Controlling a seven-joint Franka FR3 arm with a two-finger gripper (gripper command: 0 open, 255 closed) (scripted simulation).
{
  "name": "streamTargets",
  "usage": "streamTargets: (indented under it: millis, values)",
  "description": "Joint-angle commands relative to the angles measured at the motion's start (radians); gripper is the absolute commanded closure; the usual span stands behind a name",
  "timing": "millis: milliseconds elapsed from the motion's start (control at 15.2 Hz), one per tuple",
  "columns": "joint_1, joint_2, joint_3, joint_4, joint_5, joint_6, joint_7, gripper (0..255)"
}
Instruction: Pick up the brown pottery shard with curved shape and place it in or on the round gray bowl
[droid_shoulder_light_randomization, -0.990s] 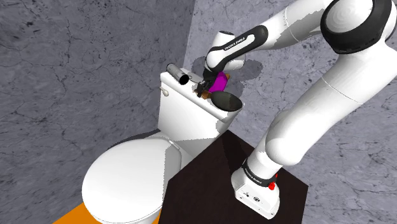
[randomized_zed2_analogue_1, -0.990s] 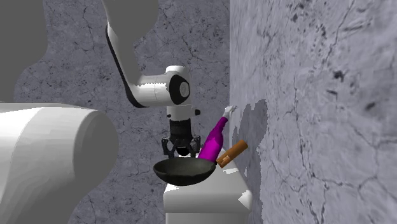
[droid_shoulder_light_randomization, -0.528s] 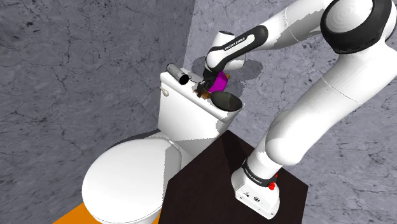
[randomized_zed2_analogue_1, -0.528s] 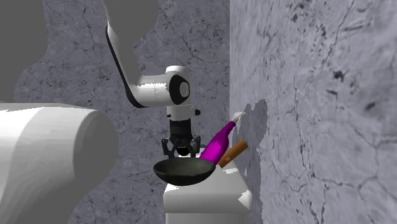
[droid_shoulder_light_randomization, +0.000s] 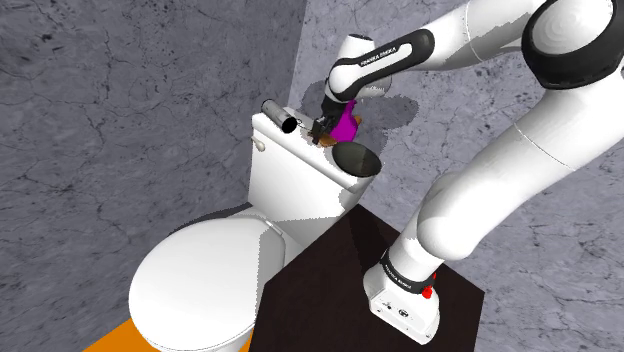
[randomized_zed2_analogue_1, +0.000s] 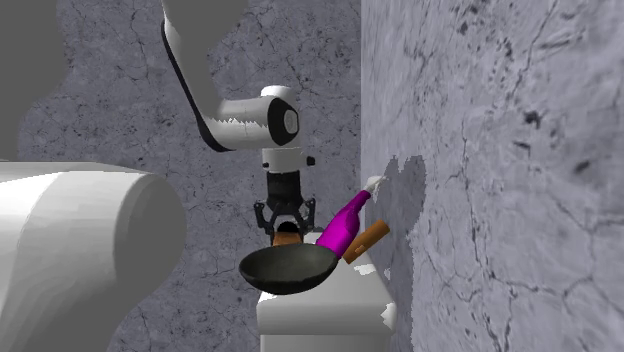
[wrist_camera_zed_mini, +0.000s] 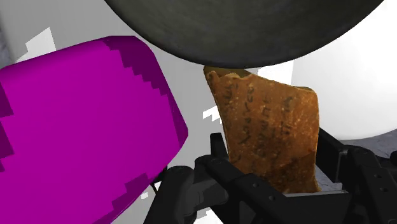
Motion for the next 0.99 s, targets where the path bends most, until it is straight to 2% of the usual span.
streamTargets:
  millis: [0, 924]
  values:
    - [-0.002, -0.022, 0.005, 0.01, -0.007, -0.032, 0.005, 255]
    - [-0.006, -0.114, 0.034, 0.128, -0.02, -0.238, 0.019, 255]
